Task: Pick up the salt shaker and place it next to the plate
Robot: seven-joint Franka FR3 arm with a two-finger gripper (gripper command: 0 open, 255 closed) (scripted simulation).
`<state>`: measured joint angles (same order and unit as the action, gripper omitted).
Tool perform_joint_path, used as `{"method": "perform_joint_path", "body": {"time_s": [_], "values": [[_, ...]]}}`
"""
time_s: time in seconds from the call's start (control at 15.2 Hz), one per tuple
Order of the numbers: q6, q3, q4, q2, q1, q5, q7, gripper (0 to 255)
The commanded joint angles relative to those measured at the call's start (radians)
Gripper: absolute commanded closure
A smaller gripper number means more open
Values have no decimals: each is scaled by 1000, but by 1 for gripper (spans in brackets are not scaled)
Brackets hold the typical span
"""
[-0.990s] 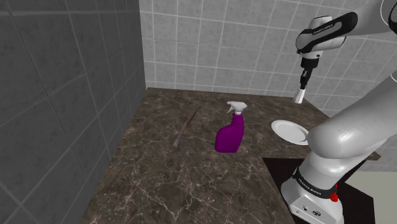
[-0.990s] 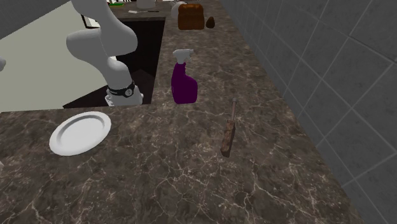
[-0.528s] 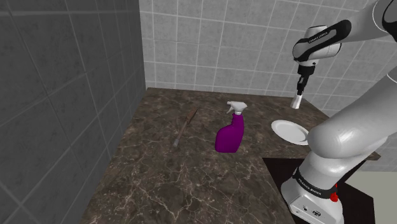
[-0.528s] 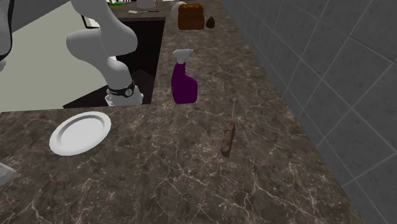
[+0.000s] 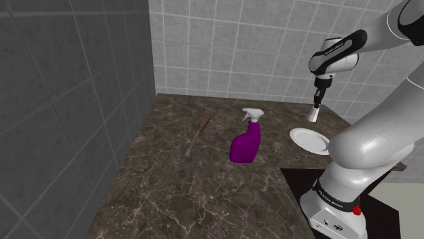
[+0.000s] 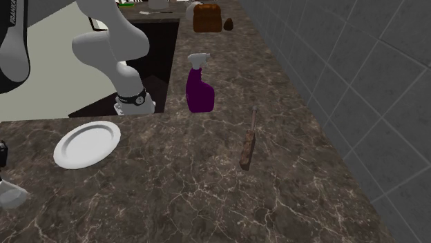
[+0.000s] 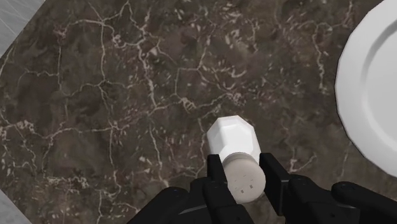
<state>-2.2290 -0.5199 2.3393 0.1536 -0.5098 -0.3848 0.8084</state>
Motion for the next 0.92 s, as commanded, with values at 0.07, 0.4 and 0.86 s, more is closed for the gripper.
{"method": "perform_joint_path", "body": {"time_s": [0.07,0.4,0.86], "values": [[-50,-6,24,-26,-1,1,-6,255],[-50,-6,24,-26,-1,1,-6,255],[-50,-6,25,-26,-1,1,-6,0]]}}
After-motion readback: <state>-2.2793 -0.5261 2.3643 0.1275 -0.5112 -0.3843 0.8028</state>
